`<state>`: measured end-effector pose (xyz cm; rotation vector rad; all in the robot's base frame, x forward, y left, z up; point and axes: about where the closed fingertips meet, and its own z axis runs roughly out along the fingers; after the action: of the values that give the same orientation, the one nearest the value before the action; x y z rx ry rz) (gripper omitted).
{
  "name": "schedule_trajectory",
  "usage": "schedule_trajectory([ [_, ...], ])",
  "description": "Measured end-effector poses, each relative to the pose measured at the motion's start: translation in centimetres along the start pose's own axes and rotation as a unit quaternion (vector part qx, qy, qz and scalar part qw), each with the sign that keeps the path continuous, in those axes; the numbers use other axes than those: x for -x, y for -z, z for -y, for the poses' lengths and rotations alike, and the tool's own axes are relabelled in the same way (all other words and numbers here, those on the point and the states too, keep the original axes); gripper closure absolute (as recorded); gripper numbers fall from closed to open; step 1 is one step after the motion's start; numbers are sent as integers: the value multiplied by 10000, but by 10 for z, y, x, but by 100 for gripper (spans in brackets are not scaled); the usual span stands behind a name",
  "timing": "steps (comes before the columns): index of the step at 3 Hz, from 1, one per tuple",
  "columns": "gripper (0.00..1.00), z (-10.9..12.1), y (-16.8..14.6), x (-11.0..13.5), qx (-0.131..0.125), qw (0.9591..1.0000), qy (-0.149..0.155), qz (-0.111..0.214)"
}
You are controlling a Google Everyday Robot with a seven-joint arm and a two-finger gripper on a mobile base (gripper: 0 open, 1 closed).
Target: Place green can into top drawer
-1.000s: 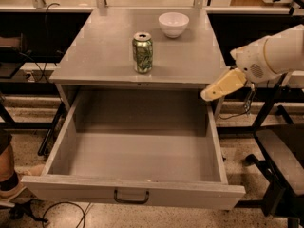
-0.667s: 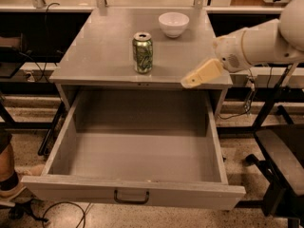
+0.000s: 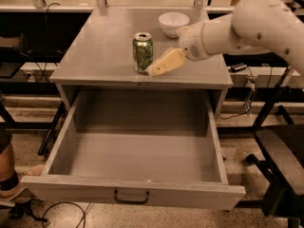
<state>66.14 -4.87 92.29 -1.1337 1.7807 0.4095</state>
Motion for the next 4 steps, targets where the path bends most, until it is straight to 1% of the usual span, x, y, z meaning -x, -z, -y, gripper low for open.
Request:
schedule_trajectory([
  [1,0,0,-36,11,-41,9999,-123,110],
  [2,0,10,-61,17,-235,9985,-407,263],
  [3,0,19,-79,16,-365,9961,-709,368],
  [4,19,25,-88,15,-454,9936,-925,453],
])
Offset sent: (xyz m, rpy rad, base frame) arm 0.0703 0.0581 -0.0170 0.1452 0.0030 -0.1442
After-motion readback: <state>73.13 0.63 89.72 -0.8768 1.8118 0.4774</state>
